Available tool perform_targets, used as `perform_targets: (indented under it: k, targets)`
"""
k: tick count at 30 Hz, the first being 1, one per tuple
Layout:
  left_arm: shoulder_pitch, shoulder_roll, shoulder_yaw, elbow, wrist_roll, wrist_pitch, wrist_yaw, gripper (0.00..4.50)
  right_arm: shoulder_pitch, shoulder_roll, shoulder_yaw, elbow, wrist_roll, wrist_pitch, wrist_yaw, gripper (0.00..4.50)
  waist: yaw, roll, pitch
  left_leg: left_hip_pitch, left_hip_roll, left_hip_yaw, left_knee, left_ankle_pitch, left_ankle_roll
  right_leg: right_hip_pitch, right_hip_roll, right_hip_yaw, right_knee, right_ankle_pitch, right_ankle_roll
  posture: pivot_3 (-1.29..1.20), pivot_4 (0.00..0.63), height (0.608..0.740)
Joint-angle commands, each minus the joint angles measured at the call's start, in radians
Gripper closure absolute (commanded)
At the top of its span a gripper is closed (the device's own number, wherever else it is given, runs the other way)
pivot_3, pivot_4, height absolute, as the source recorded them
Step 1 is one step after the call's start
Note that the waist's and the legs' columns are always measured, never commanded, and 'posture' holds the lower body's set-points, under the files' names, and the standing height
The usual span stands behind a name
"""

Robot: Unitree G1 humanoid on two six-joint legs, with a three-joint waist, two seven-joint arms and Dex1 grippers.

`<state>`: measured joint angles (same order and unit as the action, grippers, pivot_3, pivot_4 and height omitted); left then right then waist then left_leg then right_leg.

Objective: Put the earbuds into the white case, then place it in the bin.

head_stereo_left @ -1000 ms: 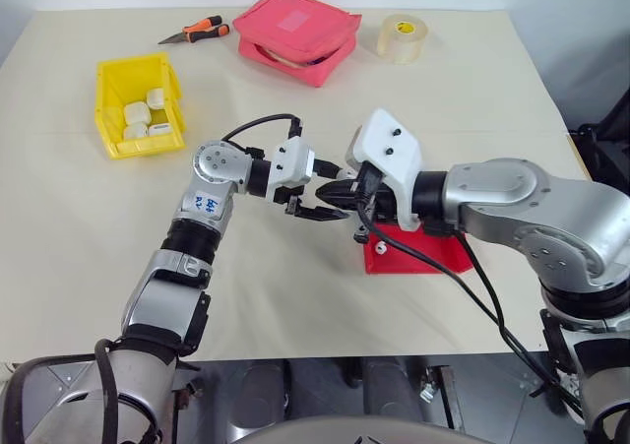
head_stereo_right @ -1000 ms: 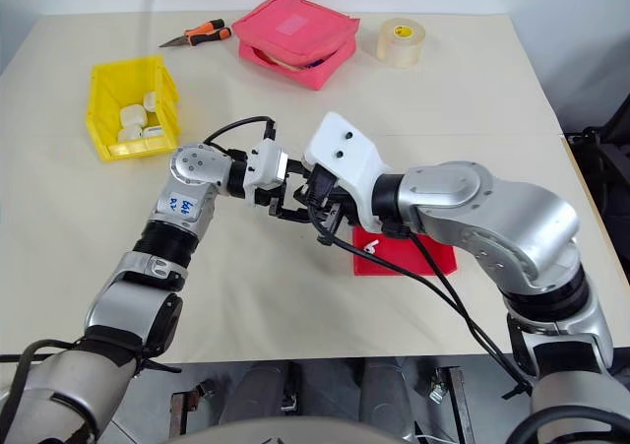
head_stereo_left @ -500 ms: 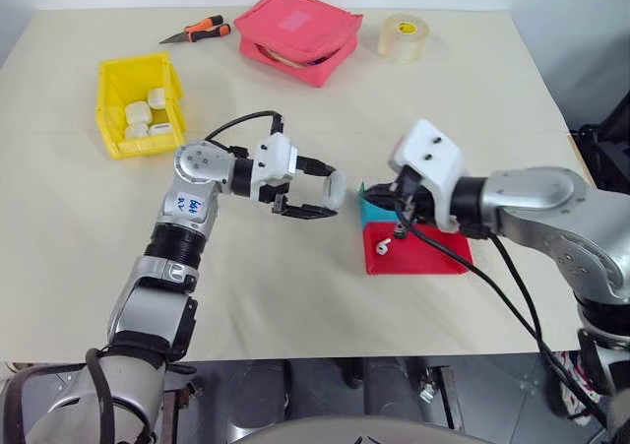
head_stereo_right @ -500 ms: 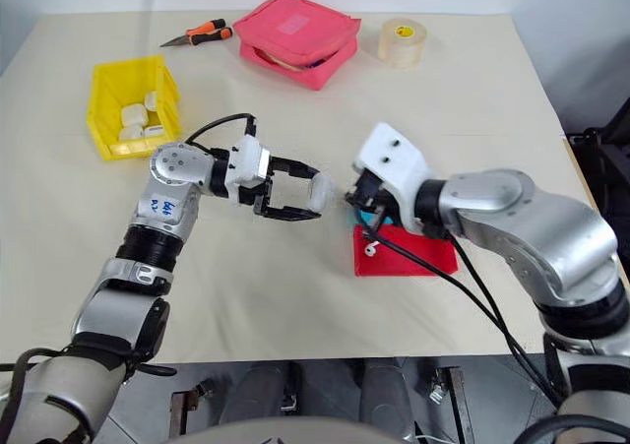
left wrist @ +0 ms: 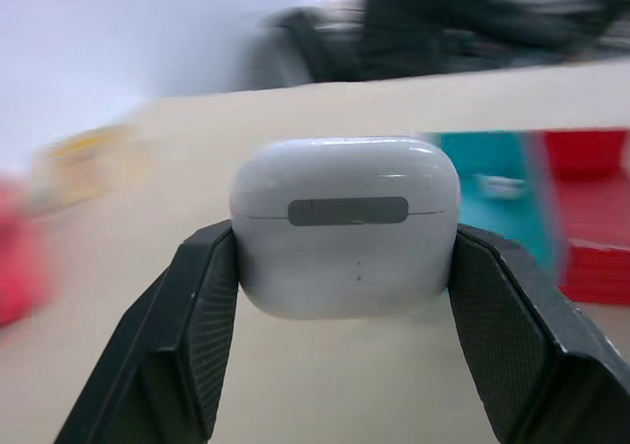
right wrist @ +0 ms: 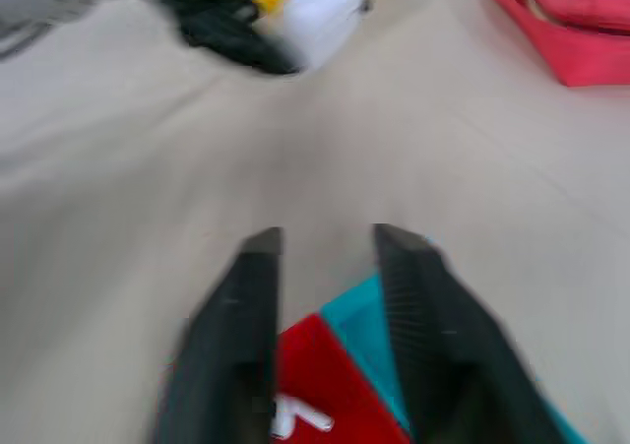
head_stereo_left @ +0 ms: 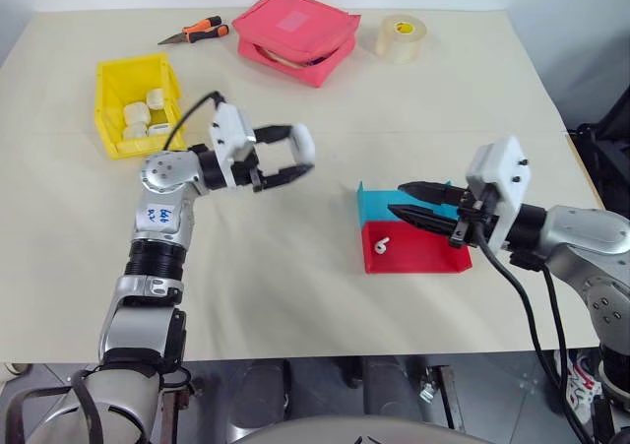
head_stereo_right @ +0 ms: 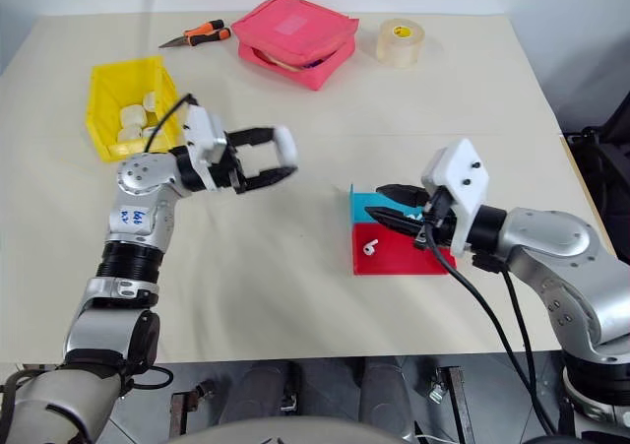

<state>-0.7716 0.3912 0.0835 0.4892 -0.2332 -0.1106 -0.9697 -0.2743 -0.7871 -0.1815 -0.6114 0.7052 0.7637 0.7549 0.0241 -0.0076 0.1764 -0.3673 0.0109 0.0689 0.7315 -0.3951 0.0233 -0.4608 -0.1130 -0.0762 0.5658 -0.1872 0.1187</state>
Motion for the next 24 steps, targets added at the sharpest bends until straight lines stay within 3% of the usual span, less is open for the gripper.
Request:
perform_targets:
  k: [1, 5, 14, 19, 24]
  targets:
    - [-0.023, 0.028, 0.089, 0.013, 0.011, -0.017, 0.178, 1.71, 0.004, -0.005, -0.052, -0.017, 0.026, -0.060, 0.038, 1.54, -0.001, 0.000, 0.000, 0.000, 0.000, 0.000, 0.000, 0.000, 0.000, 0.000, 0.000, 0.000, 0.000, 0.000, 0.000, 0.00, 0.150, 0.740]
    - [-0.063, 0.104, 0.139, 0.126, 0.105, -0.020, 0.437, 1.71, -0.025, 0.006, -0.060, 0.016, 0.044, -0.088, 0.055, 0.15, -0.001, 0.000, 0.000, 0.001, 0.000, 0.000, 0.000, 0.000, 0.000, 0.000, 0.000, 0.000, 0.000, 0.000, 0.000, 0.00, 0.150, 0.740]
    - [-0.151, 0.208, 0.191, 0.365, 0.178, -0.044, 0.772, 1.71, -0.114, -0.001, -0.032, 0.143, 0.042, -0.150, 0.124, 0.07, 0.004, -0.001, 0.000, 0.000, -0.001, 0.001, 0.000, 0.000, 0.000, 0.000, -0.002, -0.004, 0.000, 0.000, 0.000, 0.00, 0.150, 0.740]
    - [-0.221, 0.234, 0.166, 0.515, 0.202, -0.044, 0.820, 1.71, -0.161, -0.001, 0.004, 0.195, 0.009, -0.167, 0.150, 0.07, 0.000, -0.001, 0.000, 0.001, -0.001, 0.003, -0.001, 0.000, 0.000, 0.000, -0.002, -0.004, 0.000, 0.001, 0.001, 0.00, 0.150, 0.740]
    - [-0.196, 0.236, 0.152, 0.484, 0.191, -0.073, 0.729, 0.11, -0.187, 0.001, 0.022, 0.225, -0.013, -0.176, 0.166, 0.00, -0.002, -0.001, 0.000, 0.001, -0.001, 0.005, -0.001, 0.000, 0.000, -0.001, -0.002, -0.004, 0.000, 0.001, 0.001, 0.00, 0.150, 0.740]
